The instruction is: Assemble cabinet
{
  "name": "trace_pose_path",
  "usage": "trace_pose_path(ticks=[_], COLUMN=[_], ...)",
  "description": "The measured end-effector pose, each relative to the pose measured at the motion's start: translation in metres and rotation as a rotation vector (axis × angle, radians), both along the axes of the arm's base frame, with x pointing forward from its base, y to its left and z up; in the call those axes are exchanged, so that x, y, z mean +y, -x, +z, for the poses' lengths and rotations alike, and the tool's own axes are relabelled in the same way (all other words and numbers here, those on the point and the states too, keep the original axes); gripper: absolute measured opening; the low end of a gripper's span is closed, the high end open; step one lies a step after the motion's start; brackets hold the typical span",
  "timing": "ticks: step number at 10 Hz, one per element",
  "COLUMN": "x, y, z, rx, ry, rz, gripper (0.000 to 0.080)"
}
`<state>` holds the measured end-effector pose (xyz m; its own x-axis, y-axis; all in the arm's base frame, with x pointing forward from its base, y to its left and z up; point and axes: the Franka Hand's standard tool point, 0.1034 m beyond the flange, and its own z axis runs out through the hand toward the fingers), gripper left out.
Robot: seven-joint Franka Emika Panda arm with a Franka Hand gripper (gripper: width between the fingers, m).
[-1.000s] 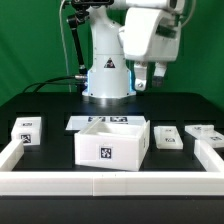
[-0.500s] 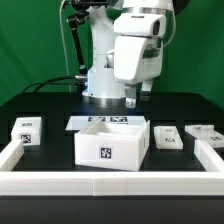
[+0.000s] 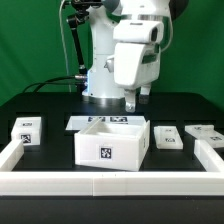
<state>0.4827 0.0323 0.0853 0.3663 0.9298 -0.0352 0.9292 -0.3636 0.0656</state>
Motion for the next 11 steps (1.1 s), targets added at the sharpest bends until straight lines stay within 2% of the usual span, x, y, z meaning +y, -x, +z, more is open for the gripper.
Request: trace_pose_path(ticks=[2,5,9,11], x=[0.002,0.004,0.002,0.000], y=[0.019,0.034,0.040,0.040], z=[-0.018,-0.045,-0.064,-0.068], rx=[0.016,0.024,0.045,0.050], ry=[-0.012,-0.036,-0.044,-0.044], rz=[0.034,0.035,0.027,0.020], gripper=[0.0798,0.0798,0.0798,0.0798])
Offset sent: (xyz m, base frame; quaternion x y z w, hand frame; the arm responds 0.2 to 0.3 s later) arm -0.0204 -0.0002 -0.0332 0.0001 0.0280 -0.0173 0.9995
